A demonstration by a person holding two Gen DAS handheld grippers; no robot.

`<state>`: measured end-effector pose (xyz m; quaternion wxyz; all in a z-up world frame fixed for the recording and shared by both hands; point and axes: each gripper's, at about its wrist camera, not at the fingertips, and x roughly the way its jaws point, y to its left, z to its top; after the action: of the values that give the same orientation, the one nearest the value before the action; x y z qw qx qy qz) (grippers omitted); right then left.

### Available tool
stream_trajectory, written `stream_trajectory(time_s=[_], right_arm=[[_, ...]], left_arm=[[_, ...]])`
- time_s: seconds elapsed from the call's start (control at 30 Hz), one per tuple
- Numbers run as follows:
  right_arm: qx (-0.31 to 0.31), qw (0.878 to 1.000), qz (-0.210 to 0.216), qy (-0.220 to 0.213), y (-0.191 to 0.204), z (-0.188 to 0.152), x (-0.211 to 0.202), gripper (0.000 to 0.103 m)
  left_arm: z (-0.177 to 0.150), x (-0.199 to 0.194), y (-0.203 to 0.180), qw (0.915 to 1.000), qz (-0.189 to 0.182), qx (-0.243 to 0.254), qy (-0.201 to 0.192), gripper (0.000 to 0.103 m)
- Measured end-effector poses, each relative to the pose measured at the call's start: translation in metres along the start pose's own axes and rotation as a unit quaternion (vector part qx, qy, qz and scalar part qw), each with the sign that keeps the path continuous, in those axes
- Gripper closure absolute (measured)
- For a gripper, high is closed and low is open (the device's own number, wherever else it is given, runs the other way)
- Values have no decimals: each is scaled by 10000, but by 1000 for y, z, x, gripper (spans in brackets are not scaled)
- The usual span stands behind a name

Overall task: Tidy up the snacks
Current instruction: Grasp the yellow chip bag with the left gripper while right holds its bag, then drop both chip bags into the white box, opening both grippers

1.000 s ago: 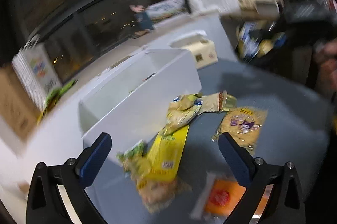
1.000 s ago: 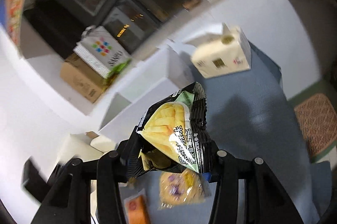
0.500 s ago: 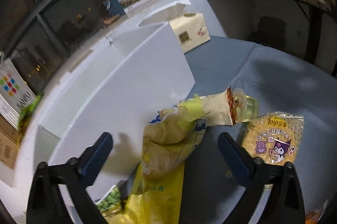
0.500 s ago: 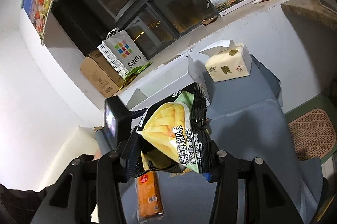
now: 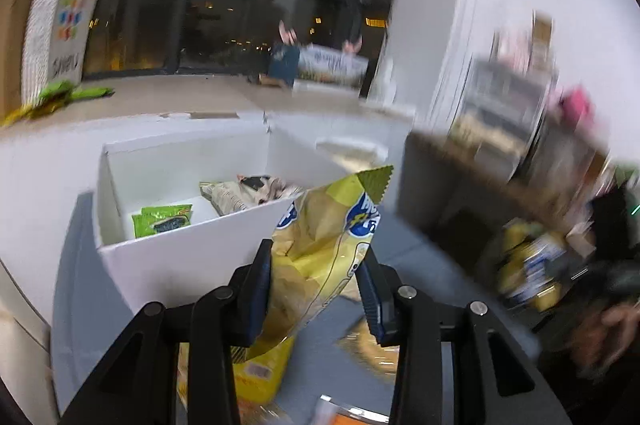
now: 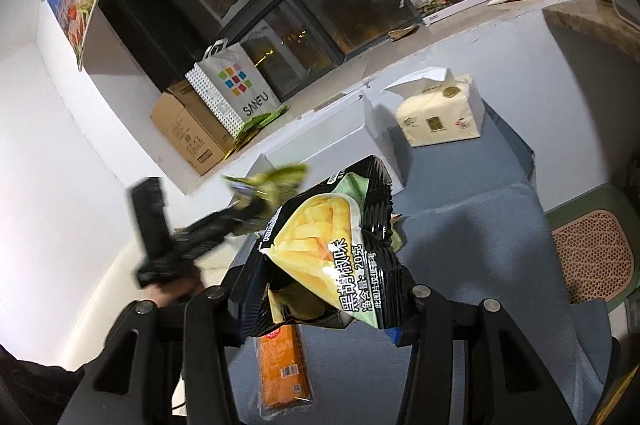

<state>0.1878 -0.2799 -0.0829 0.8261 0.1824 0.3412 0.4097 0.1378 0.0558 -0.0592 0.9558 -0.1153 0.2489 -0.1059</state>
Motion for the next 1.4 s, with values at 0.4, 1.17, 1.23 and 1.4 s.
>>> stream_trajectory(time_s=[0.4, 1.17, 1.23, 1.4], right_arm=[[-867, 9953, 191, 376, 51, 29, 56, 51], [-1523, 9808, -1036, 642, 56, 164, 227, 0], [-1527, 9807, -1108, 519, 56, 162, 220, 0], [-1552, 9824, -978, 362, 65, 158, 196, 0]], left_arm=[[37, -79, 49, 9923, -92, -933, -808, 62], [97, 39, 92, 9864, 1584, -413, 159, 0], [93, 29, 86, 9861, 1626, -330, 119, 0], [85, 1, 70, 9860, 1650, -218, -51, 0]])
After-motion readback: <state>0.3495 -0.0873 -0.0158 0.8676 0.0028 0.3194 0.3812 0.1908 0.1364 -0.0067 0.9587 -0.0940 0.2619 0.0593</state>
